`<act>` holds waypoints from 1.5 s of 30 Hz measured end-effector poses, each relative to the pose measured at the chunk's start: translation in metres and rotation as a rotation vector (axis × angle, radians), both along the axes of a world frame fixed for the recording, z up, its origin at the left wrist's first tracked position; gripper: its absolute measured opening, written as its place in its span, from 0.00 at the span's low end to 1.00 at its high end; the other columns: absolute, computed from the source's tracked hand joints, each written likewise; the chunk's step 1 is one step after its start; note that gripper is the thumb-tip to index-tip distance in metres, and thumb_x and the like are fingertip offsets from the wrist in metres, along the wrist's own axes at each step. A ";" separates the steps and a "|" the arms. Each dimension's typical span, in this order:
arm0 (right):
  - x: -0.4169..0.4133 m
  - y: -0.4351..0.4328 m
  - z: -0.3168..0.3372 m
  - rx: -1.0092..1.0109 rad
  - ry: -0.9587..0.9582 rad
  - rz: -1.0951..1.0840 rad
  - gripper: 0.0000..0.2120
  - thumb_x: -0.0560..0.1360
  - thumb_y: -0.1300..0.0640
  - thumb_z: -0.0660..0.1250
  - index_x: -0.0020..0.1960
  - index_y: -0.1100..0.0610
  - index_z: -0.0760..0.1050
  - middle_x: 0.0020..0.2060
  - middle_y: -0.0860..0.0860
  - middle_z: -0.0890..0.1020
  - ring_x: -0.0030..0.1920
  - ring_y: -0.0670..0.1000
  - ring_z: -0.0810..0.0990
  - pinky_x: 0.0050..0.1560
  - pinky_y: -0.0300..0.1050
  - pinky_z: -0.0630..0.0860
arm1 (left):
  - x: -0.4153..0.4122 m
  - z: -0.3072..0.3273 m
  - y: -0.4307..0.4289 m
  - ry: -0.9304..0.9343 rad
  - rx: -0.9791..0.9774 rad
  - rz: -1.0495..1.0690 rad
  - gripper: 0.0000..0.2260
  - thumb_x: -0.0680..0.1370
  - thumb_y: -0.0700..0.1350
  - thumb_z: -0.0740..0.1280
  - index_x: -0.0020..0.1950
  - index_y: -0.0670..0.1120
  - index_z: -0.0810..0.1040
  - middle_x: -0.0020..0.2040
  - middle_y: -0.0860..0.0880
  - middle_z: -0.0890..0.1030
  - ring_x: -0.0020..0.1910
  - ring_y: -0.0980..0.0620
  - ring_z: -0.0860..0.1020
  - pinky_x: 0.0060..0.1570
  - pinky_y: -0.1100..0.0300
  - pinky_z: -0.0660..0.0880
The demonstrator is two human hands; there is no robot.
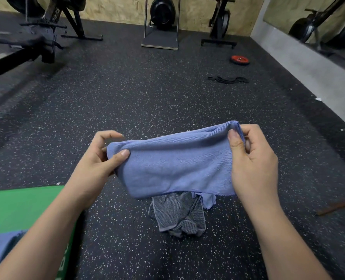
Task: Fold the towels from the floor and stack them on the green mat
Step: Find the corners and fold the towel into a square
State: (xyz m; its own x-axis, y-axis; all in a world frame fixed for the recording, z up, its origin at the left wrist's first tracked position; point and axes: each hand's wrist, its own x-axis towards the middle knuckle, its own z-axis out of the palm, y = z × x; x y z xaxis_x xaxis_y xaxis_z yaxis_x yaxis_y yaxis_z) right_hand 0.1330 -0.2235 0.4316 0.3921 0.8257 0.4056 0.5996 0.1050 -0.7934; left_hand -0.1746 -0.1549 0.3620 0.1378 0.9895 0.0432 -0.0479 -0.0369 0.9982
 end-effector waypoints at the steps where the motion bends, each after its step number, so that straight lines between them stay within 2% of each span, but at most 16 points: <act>1: 0.001 0.001 -0.001 -0.007 -0.003 -0.009 0.09 0.87 0.48 0.64 0.51 0.50 0.76 0.30 0.40 0.71 0.32 0.44 0.68 0.33 0.38 0.65 | 0.001 0.001 -0.002 0.079 0.061 0.003 0.14 0.82 0.43 0.72 0.64 0.53 0.75 0.45 0.51 0.84 0.41 0.55 0.78 0.41 0.62 0.77; 5: 0.006 0.003 -0.005 -0.030 -0.023 -0.031 0.09 0.87 0.47 0.64 0.51 0.51 0.75 0.30 0.39 0.73 0.32 0.45 0.69 0.34 0.39 0.65 | -0.006 -0.004 -0.003 0.246 0.163 -0.065 0.12 0.81 0.49 0.75 0.60 0.51 0.75 0.43 0.43 0.81 0.41 0.50 0.75 0.42 0.53 0.70; 8: 0.007 0.003 -0.005 -0.043 -0.007 -0.028 0.08 0.87 0.48 0.63 0.51 0.49 0.74 0.31 0.39 0.74 0.32 0.44 0.69 0.33 0.39 0.65 | -0.008 -0.010 -0.001 0.338 0.172 -0.101 0.13 0.80 0.54 0.77 0.53 0.48 0.78 0.38 0.50 0.78 0.37 0.53 0.72 0.38 0.56 0.67; 10: 0.008 0.004 -0.005 -0.042 -0.014 -0.035 0.08 0.88 0.48 0.62 0.51 0.48 0.74 0.31 0.39 0.74 0.31 0.44 0.69 0.33 0.39 0.65 | -0.012 -0.012 0.000 0.431 0.174 -0.130 0.17 0.76 0.59 0.78 0.50 0.47 0.81 0.40 0.48 0.82 0.38 0.53 0.75 0.41 0.55 0.69; 13: 0.009 0.005 -0.006 -0.037 -0.040 -0.047 0.07 0.87 0.48 0.63 0.51 0.47 0.73 0.33 0.42 0.76 0.35 0.43 0.72 0.37 0.37 0.68 | -0.017 -0.011 0.001 0.698 0.230 -0.178 0.16 0.74 0.64 0.78 0.40 0.52 0.82 0.49 0.57 0.86 0.47 0.60 0.83 0.51 0.57 0.77; 15: 0.008 0.005 -0.007 -0.042 -0.076 -0.039 0.06 0.87 0.48 0.63 0.51 0.46 0.73 0.35 0.45 0.76 0.37 0.43 0.74 0.40 0.35 0.69 | -0.018 -0.011 0.000 0.933 0.331 -0.235 0.20 0.72 0.71 0.75 0.35 0.56 0.78 0.51 0.64 0.83 0.53 0.62 0.80 0.56 0.59 0.76; 17: 0.006 0.004 -0.008 -0.048 -0.085 -0.036 0.06 0.87 0.49 0.63 0.51 0.45 0.73 0.37 0.45 0.76 0.38 0.43 0.74 0.40 0.34 0.70 | -0.016 -0.014 -0.001 1.005 0.361 -0.267 0.18 0.72 0.68 0.77 0.36 0.57 0.77 0.49 0.66 0.82 0.53 0.63 0.79 0.55 0.58 0.76; 21: 0.004 0.005 -0.008 -0.042 -0.071 -0.043 0.06 0.88 0.48 0.62 0.51 0.45 0.72 0.37 0.44 0.76 0.39 0.43 0.75 0.41 0.34 0.70 | -0.009 -0.016 -0.005 0.917 0.195 -0.276 0.14 0.71 0.56 0.83 0.40 0.53 0.80 0.37 0.59 0.82 0.35 0.61 0.76 0.38 0.61 0.72; 24: 0.002 0.005 -0.008 -0.033 -0.079 -0.044 0.05 0.87 0.49 0.63 0.52 0.45 0.73 0.36 0.44 0.76 0.39 0.41 0.75 0.41 0.33 0.69 | -0.008 -0.017 -0.005 0.834 0.156 -0.352 0.13 0.71 0.53 0.84 0.42 0.55 0.80 0.38 0.56 0.83 0.35 0.58 0.76 0.39 0.56 0.74; 27: 0.002 0.005 -0.008 -0.031 -0.077 -0.044 0.05 0.87 0.50 0.63 0.52 0.45 0.73 0.37 0.44 0.77 0.39 0.42 0.75 0.41 0.34 0.70 | -0.009 -0.020 -0.002 0.929 0.275 -0.387 0.16 0.76 0.52 0.81 0.37 0.61 0.75 0.42 0.58 0.77 0.38 0.58 0.75 0.40 0.55 0.71; 30: 0.003 0.005 -0.007 -0.011 -0.060 -0.057 0.06 0.88 0.49 0.63 0.53 0.48 0.74 0.37 0.45 0.77 0.39 0.43 0.75 0.40 0.34 0.69 | -0.010 -0.020 -0.002 0.973 0.331 -0.359 0.14 0.77 0.55 0.78 0.37 0.57 0.77 0.43 0.59 0.74 0.40 0.58 0.76 0.40 0.61 0.72; 33: 0.004 0.005 -0.007 -0.007 -0.053 -0.057 0.06 0.87 0.49 0.63 0.52 0.47 0.74 0.35 0.45 0.76 0.38 0.43 0.74 0.40 0.34 0.69 | -0.016 -0.025 -0.002 1.005 0.333 -0.308 0.13 0.75 0.62 0.76 0.37 0.59 0.78 0.44 0.59 0.74 0.43 0.59 0.77 0.44 0.58 0.75; 35: 0.002 0.004 -0.007 -0.019 -0.063 -0.046 0.06 0.87 0.49 0.63 0.51 0.46 0.74 0.35 0.45 0.76 0.37 0.42 0.74 0.39 0.34 0.69 | -0.018 -0.026 -0.001 1.031 0.366 -0.282 0.19 0.76 0.70 0.68 0.39 0.57 0.79 0.45 0.60 0.74 0.42 0.60 0.77 0.44 0.58 0.76; 37: 0.001 0.005 -0.008 -0.033 -0.052 -0.045 0.06 0.87 0.49 0.63 0.51 0.47 0.74 0.35 0.45 0.76 0.38 0.42 0.74 0.40 0.34 0.69 | -0.014 -0.025 -0.001 0.992 0.387 -0.284 0.20 0.78 0.72 0.63 0.41 0.57 0.79 0.44 0.62 0.76 0.39 0.60 0.77 0.40 0.61 0.74; 41: 0.004 0.006 -0.007 -0.026 -0.031 -0.049 0.07 0.88 0.48 0.62 0.51 0.48 0.73 0.35 0.46 0.76 0.38 0.46 0.74 0.40 0.37 0.69 | -0.009 -0.026 -0.001 0.984 0.359 -0.295 0.13 0.78 0.60 0.76 0.38 0.58 0.79 0.40 0.61 0.78 0.39 0.59 0.77 0.36 0.62 0.68; 45: 0.007 0.005 -0.006 -0.042 -0.020 -0.063 0.09 0.88 0.48 0.62 0.50 0.50 0.73 0.34 0.48 0.74 0.34 0.44 0.70 0.36 0.38 0.67 | -0.012 -0.025 0.001 0.922 0.297 -0.182 0.16 0.75 0.47 0.81 0.36 0.55 0.76 0.33 0.59 0.77 0.33 0.59 0.73 0.35 0.62 0.67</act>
